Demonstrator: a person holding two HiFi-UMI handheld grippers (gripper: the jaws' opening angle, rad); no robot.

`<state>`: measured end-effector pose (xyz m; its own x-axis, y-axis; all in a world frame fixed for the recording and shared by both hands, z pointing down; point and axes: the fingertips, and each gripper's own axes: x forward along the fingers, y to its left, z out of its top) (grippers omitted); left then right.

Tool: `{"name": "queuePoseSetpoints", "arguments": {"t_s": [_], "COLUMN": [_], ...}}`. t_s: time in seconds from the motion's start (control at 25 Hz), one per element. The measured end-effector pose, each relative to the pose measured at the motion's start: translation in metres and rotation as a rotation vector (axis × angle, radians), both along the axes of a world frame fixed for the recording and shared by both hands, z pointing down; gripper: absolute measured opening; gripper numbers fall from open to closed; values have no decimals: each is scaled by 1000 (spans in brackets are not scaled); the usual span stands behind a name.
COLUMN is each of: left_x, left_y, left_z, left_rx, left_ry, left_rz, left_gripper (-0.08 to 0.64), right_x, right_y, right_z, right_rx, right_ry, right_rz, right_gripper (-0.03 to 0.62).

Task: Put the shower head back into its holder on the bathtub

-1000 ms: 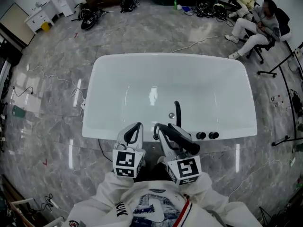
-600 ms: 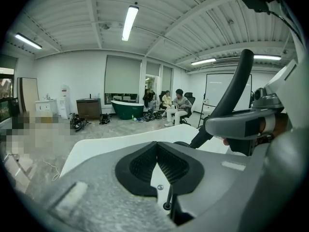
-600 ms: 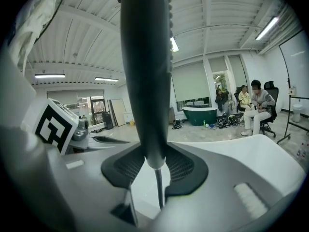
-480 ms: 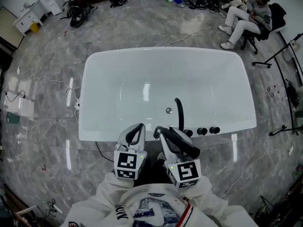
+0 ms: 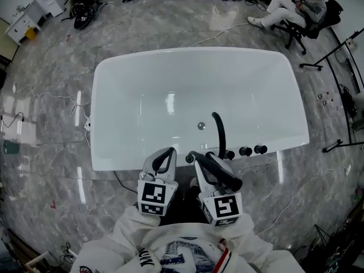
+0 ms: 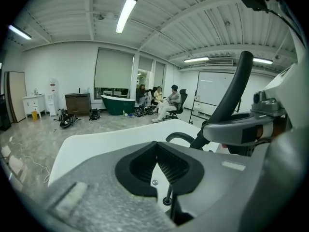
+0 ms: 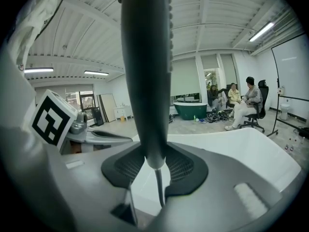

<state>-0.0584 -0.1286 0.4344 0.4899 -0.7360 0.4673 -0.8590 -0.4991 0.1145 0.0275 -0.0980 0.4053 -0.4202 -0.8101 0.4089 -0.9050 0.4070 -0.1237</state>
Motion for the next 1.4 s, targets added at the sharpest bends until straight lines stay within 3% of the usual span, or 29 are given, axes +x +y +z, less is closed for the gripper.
{"name": "queuePoseSetpoints", "arguments": {"t_s": [1.4], "left_x": [12], "left_y": [4], "left_z": [84], "left_rx": [-80], "left_ry": [-4], "left_rz": [6], "left_gripper": [0], "right_x": [3], "right_y": [2], "right_z": [79], "right_rx": [-97], "right_ry": [47], "right_rz": [30], "right_gripper": [138]}}
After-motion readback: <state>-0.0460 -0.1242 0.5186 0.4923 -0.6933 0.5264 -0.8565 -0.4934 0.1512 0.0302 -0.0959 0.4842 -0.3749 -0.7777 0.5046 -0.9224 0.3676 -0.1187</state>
